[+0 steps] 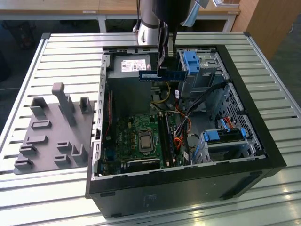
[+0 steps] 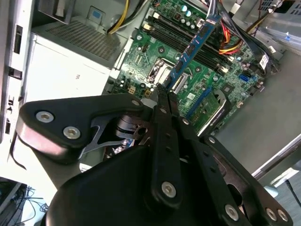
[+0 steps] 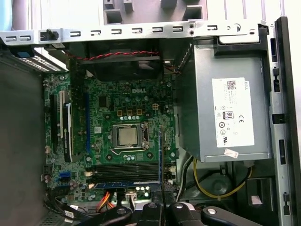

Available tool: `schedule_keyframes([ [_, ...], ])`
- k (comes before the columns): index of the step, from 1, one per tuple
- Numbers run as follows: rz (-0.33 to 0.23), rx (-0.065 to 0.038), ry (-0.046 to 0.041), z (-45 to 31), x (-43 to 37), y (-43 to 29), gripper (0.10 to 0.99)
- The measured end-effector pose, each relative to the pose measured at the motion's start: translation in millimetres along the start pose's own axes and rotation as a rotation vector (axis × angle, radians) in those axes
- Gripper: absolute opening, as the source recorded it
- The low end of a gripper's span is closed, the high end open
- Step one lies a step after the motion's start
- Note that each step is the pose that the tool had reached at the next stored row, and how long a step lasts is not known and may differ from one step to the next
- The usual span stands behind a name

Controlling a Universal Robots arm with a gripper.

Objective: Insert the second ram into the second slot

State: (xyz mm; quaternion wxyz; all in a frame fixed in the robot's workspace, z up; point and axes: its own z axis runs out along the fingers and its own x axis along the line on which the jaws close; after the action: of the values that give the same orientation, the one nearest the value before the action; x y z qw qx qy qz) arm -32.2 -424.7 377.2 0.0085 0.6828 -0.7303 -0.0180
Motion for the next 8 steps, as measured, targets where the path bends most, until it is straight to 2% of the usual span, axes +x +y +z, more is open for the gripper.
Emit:
schedule_keyframes([
  [3,0.002,0.000,0.0005,0.1,3.6,-0.3,0.129],
  [8,0.016,0.000,0.0004,0.1,4.8,-0.3,0.129],
])
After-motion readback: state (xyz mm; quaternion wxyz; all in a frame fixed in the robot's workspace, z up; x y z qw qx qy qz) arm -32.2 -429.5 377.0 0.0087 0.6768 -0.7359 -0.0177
